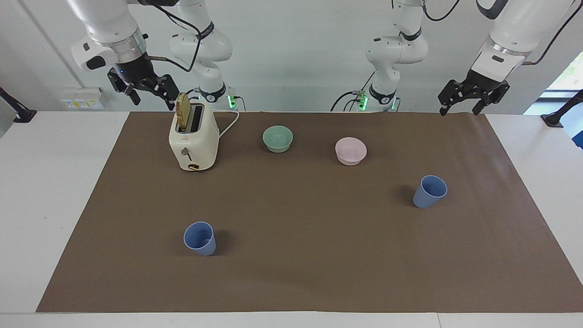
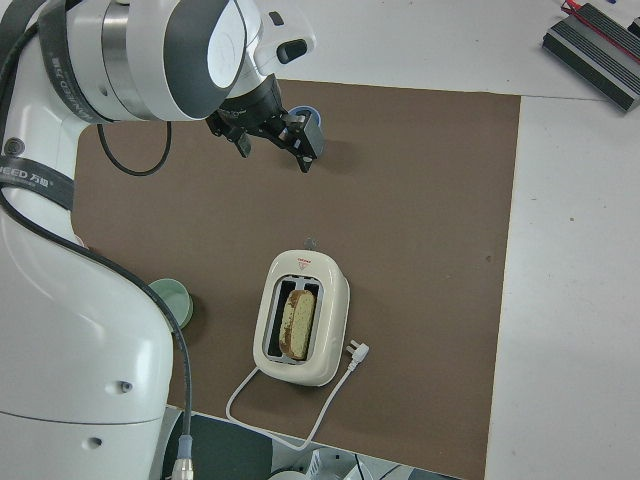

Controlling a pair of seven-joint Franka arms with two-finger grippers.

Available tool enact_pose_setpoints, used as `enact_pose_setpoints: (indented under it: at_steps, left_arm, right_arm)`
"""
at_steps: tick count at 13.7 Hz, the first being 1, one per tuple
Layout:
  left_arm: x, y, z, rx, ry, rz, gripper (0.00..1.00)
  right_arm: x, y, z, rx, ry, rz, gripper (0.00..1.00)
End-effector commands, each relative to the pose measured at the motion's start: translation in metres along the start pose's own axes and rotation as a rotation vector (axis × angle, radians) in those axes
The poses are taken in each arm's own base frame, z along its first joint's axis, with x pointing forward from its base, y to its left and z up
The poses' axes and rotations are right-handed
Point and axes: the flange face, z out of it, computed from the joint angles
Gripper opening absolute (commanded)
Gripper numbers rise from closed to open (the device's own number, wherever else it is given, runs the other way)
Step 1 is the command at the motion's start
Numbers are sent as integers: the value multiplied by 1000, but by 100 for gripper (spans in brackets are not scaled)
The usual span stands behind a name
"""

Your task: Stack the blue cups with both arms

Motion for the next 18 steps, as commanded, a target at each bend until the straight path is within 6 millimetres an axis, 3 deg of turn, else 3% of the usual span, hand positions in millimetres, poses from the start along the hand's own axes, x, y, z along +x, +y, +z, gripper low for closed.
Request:
enact_pose_setpoints:
  at_steps: [1, 18]
  left_arm:
    - [2, -2, 0, 5, 5, -12, 100]
    - [4, 0, 0, -7, 18, -7, 100]
  right_arm:
    - [-4, 3, 0, 7, 5, 16, 100]
    - [3, 1, -2, 16, 47, 5, 100]
